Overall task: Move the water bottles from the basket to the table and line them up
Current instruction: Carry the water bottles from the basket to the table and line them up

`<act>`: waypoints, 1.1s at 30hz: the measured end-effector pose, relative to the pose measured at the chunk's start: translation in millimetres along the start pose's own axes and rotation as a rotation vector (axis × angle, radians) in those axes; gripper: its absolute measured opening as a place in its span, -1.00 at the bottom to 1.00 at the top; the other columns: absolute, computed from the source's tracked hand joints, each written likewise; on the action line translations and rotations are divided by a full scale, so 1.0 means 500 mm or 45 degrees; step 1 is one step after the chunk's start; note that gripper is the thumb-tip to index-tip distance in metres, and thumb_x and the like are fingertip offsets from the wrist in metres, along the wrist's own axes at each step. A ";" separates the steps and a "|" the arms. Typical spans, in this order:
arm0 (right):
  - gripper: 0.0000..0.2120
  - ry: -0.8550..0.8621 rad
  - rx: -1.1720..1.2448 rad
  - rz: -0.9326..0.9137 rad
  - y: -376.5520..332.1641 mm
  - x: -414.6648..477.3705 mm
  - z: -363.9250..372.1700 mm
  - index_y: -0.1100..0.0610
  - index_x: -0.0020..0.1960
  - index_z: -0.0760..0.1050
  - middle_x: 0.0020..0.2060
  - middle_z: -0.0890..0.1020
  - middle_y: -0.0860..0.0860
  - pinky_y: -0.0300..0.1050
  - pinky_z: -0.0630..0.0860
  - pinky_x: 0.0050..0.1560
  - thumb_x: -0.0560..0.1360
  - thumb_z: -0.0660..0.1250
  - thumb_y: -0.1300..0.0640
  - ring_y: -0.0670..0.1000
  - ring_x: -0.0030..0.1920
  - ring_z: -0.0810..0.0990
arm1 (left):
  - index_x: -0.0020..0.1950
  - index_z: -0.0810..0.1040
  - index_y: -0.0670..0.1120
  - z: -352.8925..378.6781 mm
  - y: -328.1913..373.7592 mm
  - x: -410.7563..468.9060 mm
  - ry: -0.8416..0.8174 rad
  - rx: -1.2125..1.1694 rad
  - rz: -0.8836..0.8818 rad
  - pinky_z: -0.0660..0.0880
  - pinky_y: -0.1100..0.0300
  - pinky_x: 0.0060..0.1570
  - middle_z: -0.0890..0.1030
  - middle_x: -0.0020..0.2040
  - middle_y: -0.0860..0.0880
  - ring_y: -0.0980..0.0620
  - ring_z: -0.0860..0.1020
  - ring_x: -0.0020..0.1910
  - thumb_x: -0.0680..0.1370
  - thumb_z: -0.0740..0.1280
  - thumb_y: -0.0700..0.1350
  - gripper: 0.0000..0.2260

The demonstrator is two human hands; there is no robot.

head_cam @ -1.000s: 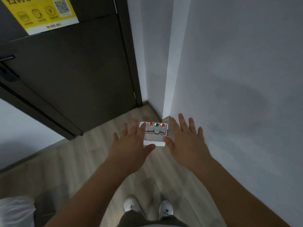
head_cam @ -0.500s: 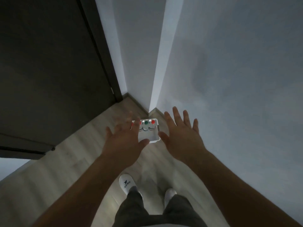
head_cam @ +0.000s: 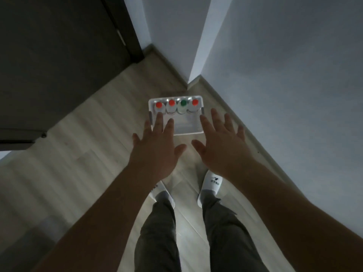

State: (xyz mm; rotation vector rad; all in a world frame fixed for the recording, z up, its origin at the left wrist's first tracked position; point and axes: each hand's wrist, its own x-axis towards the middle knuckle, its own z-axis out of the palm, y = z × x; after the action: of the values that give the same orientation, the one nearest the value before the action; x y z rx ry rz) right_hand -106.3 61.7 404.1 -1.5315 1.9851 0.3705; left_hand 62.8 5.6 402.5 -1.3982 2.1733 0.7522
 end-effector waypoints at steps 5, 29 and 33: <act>-0.26 -0.097 0.022 0.027 0.058 0.153 0.168 -0.08 0.67 -0.23 0.66 -0.25 0.03 0.42 -0.14 0.58 0.65 0.01 -0.32 0.22 0.64 -0.25 | 0.68 -0.09 0.01 0.178 -0.022 0.164 -0.096 -0.018 0.012 0.11 -0.35 0.53 -0.16 0.68 -0.09 -0.24 -0.06 0.65 0.64 0.06 0.32 -0.27; -0.22 0.269 -0.082 -0.083 0.142 0.656 0.486 -0.02 0.68 -0.19 0.67 -0.16 0.10 0.46 -0.05 0.53 0.66 0.16 -0.24 0.27 0.65 -0.12 | 0.63 0.11 0.01 0.460 -0.115 0.645 0.308 0.060 0.266 0.42 -0.17 0.41 0.13 0.64 -0.08 -0.10 0.33 0.52 0.63 0.29 0.16 -0.35; -0.24 0.338 -0.067 -0.065 0.154 0.683 0.475 -0.01 0.68 -0.14 0.67 -0.11 0.15 0.44 0.03 0.53 0.67 0.19 -0.20 0.30 0.64 -0.04 | 0.62 0.18 -0.05 0.456 -0.088 0.685 0.471 -0.089 0.338 0.53 -0.11 0.29 0.21 0.63 -0.09 -0.10 0.45 0.42 0.64 0.32 -0.03 -0.42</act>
State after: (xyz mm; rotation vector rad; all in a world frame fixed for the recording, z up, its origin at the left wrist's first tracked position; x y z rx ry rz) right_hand -164.3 -50.0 0.4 -1.7372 2.1454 0.2081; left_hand -12.5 -91.5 7.3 -1.3875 2.6826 0.7101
